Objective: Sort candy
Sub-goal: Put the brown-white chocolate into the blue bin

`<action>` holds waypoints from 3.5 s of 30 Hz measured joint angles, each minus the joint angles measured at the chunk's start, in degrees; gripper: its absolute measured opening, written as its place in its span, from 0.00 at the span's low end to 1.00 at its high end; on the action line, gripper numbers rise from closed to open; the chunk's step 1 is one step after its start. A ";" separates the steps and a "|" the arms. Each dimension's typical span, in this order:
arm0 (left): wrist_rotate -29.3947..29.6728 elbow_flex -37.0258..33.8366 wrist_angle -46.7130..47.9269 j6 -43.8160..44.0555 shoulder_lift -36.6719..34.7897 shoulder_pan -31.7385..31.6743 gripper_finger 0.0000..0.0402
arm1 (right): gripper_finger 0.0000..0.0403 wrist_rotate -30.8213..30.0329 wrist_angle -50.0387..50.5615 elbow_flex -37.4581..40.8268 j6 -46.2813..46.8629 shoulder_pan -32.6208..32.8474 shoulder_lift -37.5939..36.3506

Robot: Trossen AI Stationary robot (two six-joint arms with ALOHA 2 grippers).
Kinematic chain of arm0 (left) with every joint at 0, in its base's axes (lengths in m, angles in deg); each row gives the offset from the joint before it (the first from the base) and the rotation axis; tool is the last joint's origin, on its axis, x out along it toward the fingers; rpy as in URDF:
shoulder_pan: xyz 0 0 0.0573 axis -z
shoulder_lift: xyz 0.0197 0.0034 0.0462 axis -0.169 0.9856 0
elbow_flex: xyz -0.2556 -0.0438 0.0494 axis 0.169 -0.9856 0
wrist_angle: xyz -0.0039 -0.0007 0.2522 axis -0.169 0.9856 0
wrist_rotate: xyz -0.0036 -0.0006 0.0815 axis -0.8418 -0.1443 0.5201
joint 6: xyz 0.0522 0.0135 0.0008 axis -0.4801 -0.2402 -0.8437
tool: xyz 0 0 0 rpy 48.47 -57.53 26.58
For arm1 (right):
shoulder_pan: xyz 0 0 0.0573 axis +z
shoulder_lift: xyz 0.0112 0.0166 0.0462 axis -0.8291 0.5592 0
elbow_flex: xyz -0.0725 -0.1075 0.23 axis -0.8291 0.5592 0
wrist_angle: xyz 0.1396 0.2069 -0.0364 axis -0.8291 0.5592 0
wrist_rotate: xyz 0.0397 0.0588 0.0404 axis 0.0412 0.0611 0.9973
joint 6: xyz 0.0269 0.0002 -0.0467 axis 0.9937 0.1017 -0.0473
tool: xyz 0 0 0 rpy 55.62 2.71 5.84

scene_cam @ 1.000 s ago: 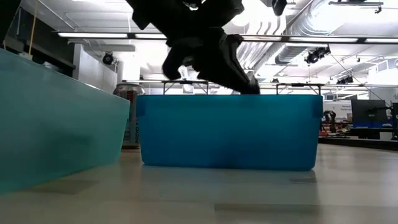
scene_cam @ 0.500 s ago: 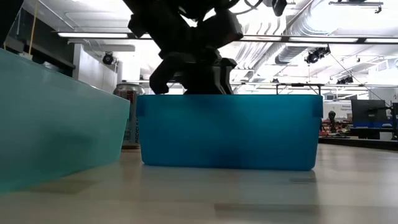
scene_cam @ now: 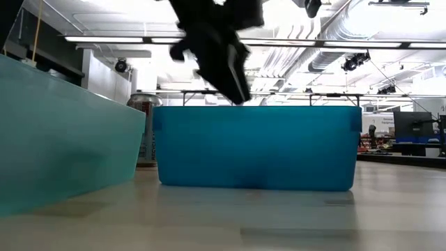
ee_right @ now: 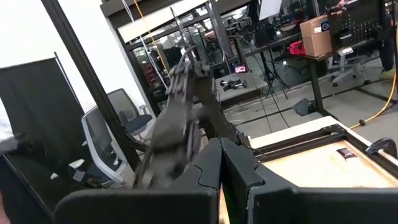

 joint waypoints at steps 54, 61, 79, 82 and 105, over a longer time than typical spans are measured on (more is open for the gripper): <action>-8.70 -54.44 -69.36 41.28 -59.13 -12.08 0.00 | 0.00 -7.42 -0.61 0.00 4.86 0.09 0.40; -14.68 -54.41 -67.50 40.94 -65.72 -14.74 0.00 | 0.00 -20.42 -2.27 0.00 7.66 4.03 5.84; -18.28 -54.39 -56.64 44.96 -73.27 -21.54 0.00 | 0.00 -39.52 62.84 -36.22 -8.62 -20.76 39.20; -15.97 -54.39 -56.58 44.95 -73.27 -22.19 0.00 | 0.00 -36.03 64.91 -34.00 -9.20 -28.24 40.17; -12.57 -54.41 -54.38 46.52 -72.89 -25.66 0.00 | 0.54 -23.89 50.45 -14.48 -16.92 -44.59 48.96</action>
